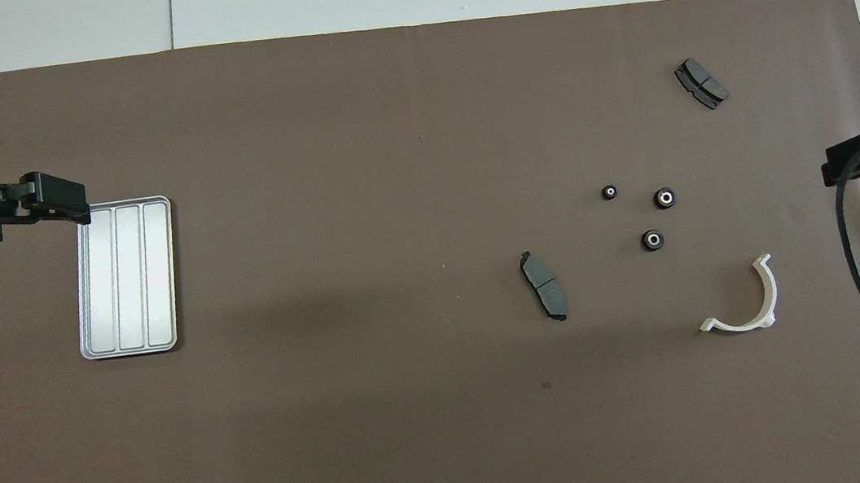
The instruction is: Pick bearing gear from pile to tray
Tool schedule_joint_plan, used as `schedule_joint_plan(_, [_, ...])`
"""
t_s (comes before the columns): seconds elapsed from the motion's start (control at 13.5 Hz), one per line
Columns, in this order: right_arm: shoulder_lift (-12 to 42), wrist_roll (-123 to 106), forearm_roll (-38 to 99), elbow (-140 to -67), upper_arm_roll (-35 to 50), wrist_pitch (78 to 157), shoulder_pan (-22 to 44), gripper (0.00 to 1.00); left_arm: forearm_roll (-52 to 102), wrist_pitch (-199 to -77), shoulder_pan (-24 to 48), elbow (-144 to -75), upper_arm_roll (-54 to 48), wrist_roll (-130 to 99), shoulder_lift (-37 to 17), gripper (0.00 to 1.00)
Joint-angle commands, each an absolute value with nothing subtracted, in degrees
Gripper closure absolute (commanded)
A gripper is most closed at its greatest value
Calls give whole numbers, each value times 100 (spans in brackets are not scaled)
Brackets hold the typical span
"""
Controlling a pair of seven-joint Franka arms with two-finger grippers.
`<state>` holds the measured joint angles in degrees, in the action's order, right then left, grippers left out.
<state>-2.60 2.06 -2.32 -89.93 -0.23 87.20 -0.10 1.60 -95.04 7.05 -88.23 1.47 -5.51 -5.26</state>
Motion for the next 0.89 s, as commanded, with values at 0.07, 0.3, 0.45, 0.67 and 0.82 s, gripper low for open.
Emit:
schedule_joint_plan(0.07, [-290, 246, -229, -8991, 26, 8648, -53, 0, 88, -9606, 650, -9026, 105, -527, -369, 0])
schedule_joint_plan(0.3, [-316, 255, -229, -9052, 26, 8657, -53, 0, 88, -9606, 650, -9026, 105, -527, -369, 0])
schedule_joint_plan(0.45, [-343, 246, -255, -9123, 26, 8718, -53, 0, 88, -9615, 650, -9026, 105, -527, -369, 0])
schedule_joint_plan(0.67, [-343, 202, -220, -9254, 26, 9078, -62, 0, 88, -9607, 650, -9026, 105, -527, -369, 0])
schedule_joint_plan(0.82, [-334, 211, -211, -9534, 26, 9542, -44, 0, 88, -9606, 650, -9026, 105, -527, -369, 0])
